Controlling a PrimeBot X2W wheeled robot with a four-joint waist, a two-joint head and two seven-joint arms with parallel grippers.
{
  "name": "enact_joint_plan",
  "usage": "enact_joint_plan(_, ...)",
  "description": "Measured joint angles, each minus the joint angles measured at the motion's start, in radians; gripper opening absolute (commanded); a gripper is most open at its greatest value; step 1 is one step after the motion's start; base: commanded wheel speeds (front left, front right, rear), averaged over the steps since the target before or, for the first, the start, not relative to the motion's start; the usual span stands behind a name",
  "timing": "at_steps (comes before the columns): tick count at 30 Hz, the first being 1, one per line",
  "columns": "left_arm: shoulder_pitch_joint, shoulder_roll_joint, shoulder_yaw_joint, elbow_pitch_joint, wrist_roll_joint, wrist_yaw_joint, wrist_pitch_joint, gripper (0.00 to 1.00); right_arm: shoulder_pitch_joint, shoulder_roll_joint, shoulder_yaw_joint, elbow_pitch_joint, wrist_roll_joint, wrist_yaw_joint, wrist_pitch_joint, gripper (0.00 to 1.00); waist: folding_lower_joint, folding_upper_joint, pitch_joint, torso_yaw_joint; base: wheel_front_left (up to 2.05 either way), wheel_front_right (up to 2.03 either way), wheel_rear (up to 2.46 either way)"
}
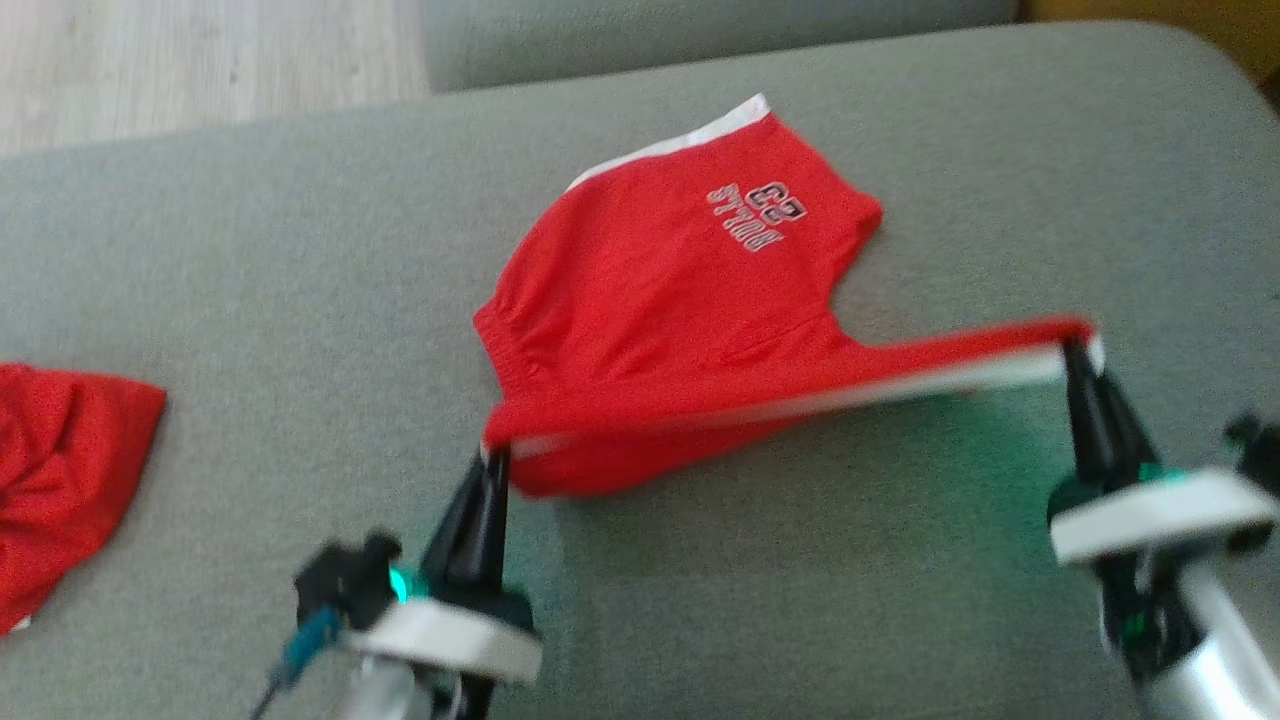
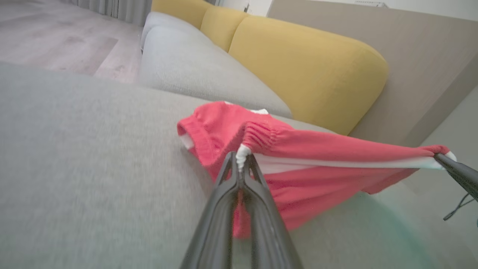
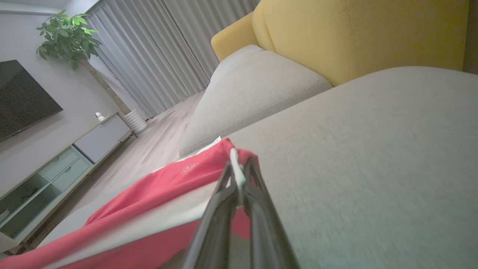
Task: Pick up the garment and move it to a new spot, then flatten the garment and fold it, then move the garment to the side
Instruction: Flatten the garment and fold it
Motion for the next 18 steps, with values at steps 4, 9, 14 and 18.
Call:
enact_joint_plan(4,-0.175,0.0,-0.012,0.021,-0.042,0.0,0.0,0.0,-0.214,-0.001,0.0,0.048,-0.011,0.0,0.054,0.0,0.0002,0.0,0.068,0.03,0.0,0.0,0.0)
enact_joint_plan(9,-0.312,-0.003,-0.063,0.089,-0.09,0.012,0.0,0.0,-0.419,-0.007,0.032,0.142,-0.059,0.0,0.092,0.0,0.0003,0.0,0.144,0.069,0.0,0.0,0.0)
enact_joint_plan(14,-0.418,-0.005,-0.091,0.12,-0.125,0.039,0.0,0.0,-0.546,-0.008,0.059,0.23,-0.095,0.0,0.109,0.0,0.0004,0.0,0.205,0.102,0.0,0.0,0.0)
enact_joint_plan(18,-0.515,-0.005,-0.116,0.131,-0.138,0.059,-0.001,0.0,-0.668,-0.007,0.076,0.317,-0.123,0.0,0.109,0.0,0.0004,-0.0001,0.262,0.132,0.0,0.0,0.0)
